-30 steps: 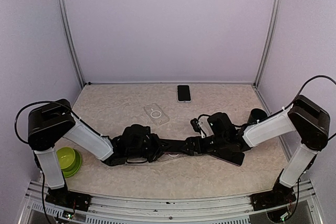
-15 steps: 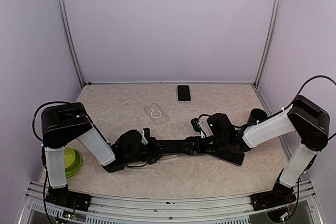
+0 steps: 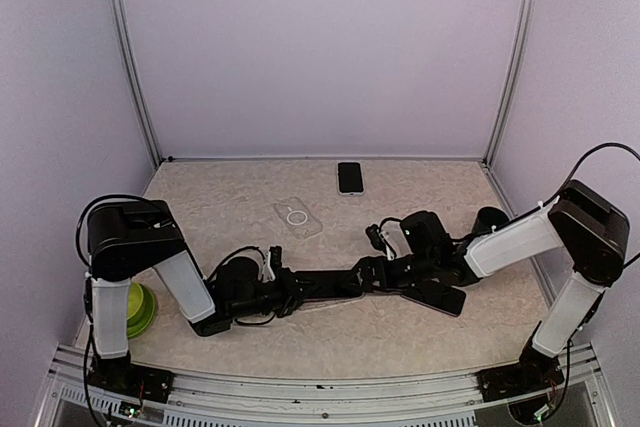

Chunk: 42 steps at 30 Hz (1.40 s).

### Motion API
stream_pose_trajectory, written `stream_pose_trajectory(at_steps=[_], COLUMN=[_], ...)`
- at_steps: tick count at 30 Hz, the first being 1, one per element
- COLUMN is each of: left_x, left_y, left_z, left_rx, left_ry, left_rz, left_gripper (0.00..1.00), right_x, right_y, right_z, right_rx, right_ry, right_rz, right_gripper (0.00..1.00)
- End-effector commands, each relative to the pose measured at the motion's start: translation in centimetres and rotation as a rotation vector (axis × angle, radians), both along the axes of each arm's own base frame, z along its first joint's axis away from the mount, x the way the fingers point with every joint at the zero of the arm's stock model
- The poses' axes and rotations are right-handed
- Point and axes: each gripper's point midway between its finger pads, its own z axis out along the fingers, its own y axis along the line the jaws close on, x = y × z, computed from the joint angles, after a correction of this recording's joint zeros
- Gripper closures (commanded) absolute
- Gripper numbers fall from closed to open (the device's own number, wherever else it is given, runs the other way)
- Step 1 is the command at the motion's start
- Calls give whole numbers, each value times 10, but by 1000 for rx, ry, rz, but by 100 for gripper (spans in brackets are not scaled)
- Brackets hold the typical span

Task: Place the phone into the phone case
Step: Install the phone on the phone case.

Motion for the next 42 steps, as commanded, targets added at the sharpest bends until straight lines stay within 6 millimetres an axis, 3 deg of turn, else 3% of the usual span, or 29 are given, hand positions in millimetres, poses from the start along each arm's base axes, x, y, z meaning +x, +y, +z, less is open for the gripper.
stream_pose_trajectory(at_steps=[1,20,29,42], left_x=[-8,-19,-22,-24], left_y=[-1,-5,-12,-18], left_z=[10,51,40,31], left_rx=[9,-150,-138,-144], left_ry=[-48,-151,-123,-101], left_rz=[-56,-102,-118,-137], left_gripper=[100,100,100,100], right_x=[1,-2,-12,-27], right_y=[-6,6,15,30], right_z=[4,-3,7,19], right_rx=[5,80,176,266], right_ry=[4,79,97,115], right_rz=[4,37,92,174], right_gripper=[0,0,3,18])
